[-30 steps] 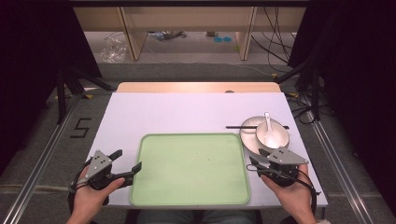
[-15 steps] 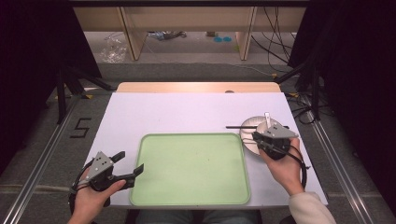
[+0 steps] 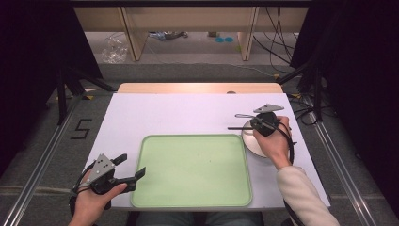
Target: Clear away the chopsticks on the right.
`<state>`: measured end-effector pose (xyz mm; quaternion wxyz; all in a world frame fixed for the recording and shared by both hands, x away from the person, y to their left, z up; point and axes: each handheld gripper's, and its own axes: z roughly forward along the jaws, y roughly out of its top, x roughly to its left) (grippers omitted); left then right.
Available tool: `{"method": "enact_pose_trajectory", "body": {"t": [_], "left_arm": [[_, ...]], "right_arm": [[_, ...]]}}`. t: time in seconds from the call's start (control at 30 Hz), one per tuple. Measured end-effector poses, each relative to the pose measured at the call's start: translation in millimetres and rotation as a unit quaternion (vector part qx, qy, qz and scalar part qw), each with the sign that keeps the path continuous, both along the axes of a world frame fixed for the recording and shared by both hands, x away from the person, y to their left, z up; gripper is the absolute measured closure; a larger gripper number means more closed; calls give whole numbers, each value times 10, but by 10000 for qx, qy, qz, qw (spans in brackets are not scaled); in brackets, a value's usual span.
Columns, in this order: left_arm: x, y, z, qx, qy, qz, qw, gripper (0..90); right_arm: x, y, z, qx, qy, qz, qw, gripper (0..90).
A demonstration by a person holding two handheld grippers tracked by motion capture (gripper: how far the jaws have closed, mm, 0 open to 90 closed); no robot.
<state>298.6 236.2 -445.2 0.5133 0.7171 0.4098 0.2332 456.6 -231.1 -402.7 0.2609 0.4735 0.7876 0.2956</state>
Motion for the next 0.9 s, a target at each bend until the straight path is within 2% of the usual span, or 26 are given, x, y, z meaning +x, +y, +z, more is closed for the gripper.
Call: {"method": "enact_pose_trajectory", "body": {"t": [0.07, 0.13, 0.23, 0.3, 0.33, 0.47, 0.67, 0.7, 0.83, 0.9], "left_arm": [[5, -4, -6, -19, 6, -31, 10000, 156], [2, -9, -5, -4, 16, -34, 10000, 156], [1, 2, -10, -12, 14, -40, 10000, 156], [-1, 7, -10, -2, 29, -40, 10000, 156], [-7, 7, -16, -84, 100, -8, 9999, 156], [0, 3, -9, -18, 43, -35, 10000, 157], [0, 4, -12, -7, 67, -31, 10000, 157], [0, 8, -12, 6, 67, -31, 10000, 157], [2, 10, -16, -36, 63, -22, 10000, 157], [4, 10, -15, -15, 67, -33, 10000, 157]], "right_arm": [[69, 24, 1, 95, 96, -57, 9999, 900], [135, 37, -5, 48, 279, -68, 9996, 900], [221, 41, -25, 75, 443, -156, 9989, 900], [286, 42, -47, 136, 630, -138, 9978, 900], [322, 39, -57, 126, 680, -131, 9975, 900], [398, 66, -91, 115, 897, -129, 9958, 900], [487, 125, -188, -164, 1171, -19, 9930, 900], [511, 125, -197, -269, 1141, 24, 9931, 900], [545, 158, -198, -275, 1177, -70, 9926, 900], [569, 166, -209, -354, 1178, 16, 9924, 900]]}}
